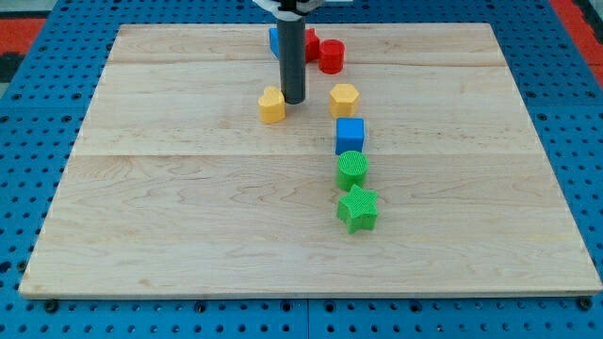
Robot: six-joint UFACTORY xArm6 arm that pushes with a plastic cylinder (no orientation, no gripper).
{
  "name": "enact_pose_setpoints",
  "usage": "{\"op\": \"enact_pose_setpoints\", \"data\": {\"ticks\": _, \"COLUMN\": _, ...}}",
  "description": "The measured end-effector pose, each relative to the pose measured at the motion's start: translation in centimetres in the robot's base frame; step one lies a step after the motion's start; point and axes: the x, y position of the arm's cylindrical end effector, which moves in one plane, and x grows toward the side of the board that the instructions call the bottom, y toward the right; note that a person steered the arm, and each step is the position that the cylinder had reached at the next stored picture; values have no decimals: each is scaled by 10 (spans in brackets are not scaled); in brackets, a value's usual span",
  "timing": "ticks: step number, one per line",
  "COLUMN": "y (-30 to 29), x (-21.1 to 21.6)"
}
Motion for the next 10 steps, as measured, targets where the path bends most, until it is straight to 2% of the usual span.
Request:
{"op": "enact_pose_setpoints", "data": {"ticks": 2, "y": 52, "x": 25}}
{"op": "enact_pose_setpoints", "data": {"ticks": 3, "y": 108, "x": 36}}
{"op": "enact_pose_setpoints", "data": {"ticks": 4, "y": 122, "x": 78}}
{"op": "enact_pose_setpoints", "data": {"ticks": 5, "y": 92, "x": 96}}
{"op": "enact_pose_setpoints", "data": {"ticks": 6, "y": 57, "x": 96}}
{"op": "enact_pose_setpoints", "data": {"ticks": 10, "y": 45, "x": 87}}
